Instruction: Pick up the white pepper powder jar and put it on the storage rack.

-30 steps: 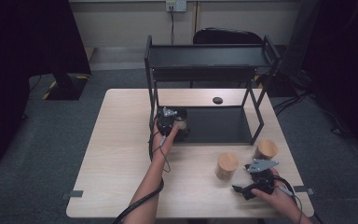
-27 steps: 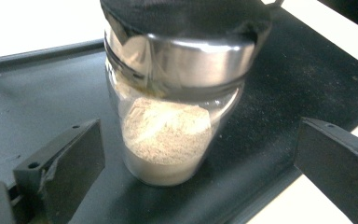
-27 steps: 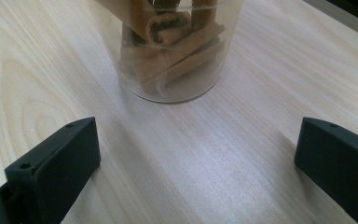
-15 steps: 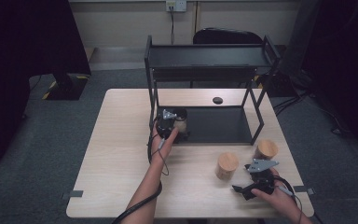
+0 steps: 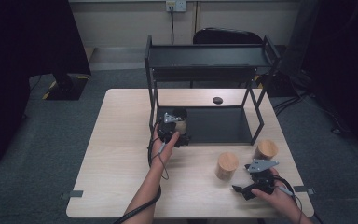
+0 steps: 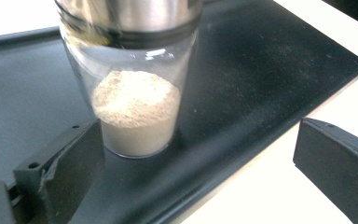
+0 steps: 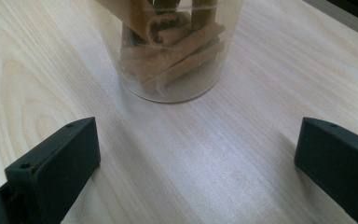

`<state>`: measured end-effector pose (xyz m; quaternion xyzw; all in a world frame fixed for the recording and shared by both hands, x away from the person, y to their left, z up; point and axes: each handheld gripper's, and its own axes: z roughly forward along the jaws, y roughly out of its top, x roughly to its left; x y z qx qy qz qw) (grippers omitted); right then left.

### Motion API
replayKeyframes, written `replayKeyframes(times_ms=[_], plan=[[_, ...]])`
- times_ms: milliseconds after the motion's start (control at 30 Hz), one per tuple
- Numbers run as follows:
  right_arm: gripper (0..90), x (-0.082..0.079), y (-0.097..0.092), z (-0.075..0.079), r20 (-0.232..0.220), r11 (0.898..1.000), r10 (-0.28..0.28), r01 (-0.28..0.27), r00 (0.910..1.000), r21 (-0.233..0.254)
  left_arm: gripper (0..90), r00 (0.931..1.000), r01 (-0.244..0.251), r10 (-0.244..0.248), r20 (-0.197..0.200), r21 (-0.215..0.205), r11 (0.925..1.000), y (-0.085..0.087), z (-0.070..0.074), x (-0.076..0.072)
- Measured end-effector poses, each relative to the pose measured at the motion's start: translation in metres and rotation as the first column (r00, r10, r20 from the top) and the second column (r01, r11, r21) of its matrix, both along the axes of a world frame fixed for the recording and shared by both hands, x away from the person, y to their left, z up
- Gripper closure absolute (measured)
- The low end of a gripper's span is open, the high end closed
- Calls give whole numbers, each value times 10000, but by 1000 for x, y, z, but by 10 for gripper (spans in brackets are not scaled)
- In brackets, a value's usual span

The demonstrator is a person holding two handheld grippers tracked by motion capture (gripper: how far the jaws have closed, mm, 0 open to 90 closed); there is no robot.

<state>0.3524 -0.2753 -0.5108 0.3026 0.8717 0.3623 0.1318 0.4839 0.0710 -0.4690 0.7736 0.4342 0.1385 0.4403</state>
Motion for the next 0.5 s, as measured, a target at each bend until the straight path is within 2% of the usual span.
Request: replayKeyframes(times_ms=[267,500], plan=[[0,0,0,0,-1,10000,0,0,10000,1,16,9996,295,-295,-32,166,9994,1,0,-9],[0,0,0,0,1,10000,1,-1,10000,-1,17,9978,655,-656,79,109,9978,1,3,-18]])
